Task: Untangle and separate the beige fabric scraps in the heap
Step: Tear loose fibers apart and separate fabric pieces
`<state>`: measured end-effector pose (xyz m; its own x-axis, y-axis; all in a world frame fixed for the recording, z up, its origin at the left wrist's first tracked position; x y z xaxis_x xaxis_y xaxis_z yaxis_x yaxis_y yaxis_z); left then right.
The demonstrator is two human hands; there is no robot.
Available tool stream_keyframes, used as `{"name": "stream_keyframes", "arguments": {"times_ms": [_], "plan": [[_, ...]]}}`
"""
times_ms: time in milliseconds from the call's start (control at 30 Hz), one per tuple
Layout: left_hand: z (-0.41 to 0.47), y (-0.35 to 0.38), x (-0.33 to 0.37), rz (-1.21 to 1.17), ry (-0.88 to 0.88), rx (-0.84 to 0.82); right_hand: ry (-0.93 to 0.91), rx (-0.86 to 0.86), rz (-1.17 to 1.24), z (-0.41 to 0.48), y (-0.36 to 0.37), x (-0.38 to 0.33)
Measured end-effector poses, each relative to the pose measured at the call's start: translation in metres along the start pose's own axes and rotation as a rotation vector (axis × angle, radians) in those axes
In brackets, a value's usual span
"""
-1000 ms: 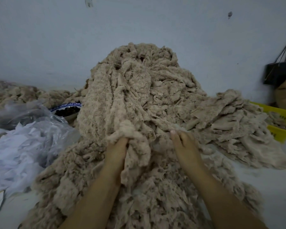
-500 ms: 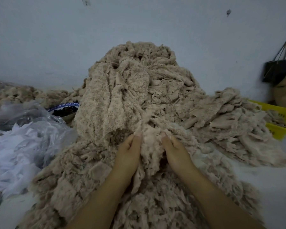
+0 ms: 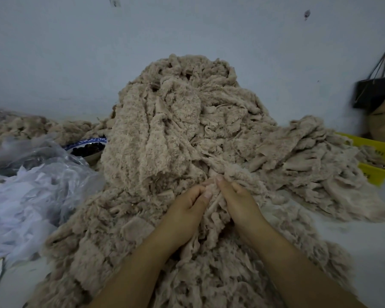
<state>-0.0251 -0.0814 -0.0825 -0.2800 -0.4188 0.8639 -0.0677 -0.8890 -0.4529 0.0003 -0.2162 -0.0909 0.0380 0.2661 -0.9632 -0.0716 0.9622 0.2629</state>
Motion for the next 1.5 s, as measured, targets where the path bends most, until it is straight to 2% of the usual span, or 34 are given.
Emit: {"name": "stream_keyframes", "arguments": {"times_ms": [233,400,467,500,567,633,767,933,1067,1133,1233,1300,1400,1500], "plan": [[0.003,-0.004,-0.002,0.087,0.060,-0.075,0.081,0.128,0.169,0.002,-0.003,-0.006],[-0.002,-0.013,-0.002,-0.009,0.016,-0.196,0.122,0.053,0.272,0.010,-0.010,-0.003],[-0.005,-0.020,-0.003,-0.057,-0.016,-0.171,0.140,0.153,0.388,0.014,-0.023,-0.009],[-0.004,-0.022,-0.003,-0.097,-0.059,-0.098,0.122,0.205,0.395,0.016,-0.030,-0.010],[0.000,-0.027,-0.007,-0.194,-0.156,0.102,0.087,0.177,0.250,0.016,-0.033,-0.006],[0.002,-0.027,-0.006,-0.240,-0.188,0.217,0.099,0.033,0.087,0.009,-0.022,0.005],[0.002,-0.023,-0.009,-0.263,-0.180,0.262,0.085,-0.150,-0.076,0.001,0.002,0.013],[0.002,-0.029,-0.006,-0.360,-0.166,0.252,-0.067,-0.102,-0.254,0.009,-0.006,0.012],[0.003,-0.033,-0.008,-0.353,-0.148,0.284,-0.080,0.043,-0.118,0.010,-0.011,0.006],[0.002,-0.028,-0.010,-0.297,-0.147,0.277,-0.027,-0.048,-0.012,0.008,-0.011,0.007],[-0.001,-0.018,-0.007,-0.252,-0.136,0.209,0.009,-0.214,-0.085,0.003,-0.001,0.014],[-0.002,-0.014,-0.004,-0.288,-0.123,0.160,-0.012,-0.162,-0.058,0.005,0.000,0.015],[-0.002,-0.016,-0.003,-0.447,-0.168,0.112,-0.003,-0.012,0.116,0.011,-0.005,0.011],[-0.001,-0.019,-0.005,-0.551,-0.239,0.070,0.016,0.029,0.188,0.012,-0.010,0.011]]}}
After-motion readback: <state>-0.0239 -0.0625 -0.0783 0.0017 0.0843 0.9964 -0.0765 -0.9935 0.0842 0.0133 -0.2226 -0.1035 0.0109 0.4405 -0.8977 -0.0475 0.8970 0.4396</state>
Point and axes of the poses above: each hand's wrist, its own z-axis towards the middle knuckle, its own y-axis out of the palm, x = y × z, the point moved 1 cm from there along z, towards the middle knuckle, and after that the axes turned 13 degrees about z, right-handed, at the moved point
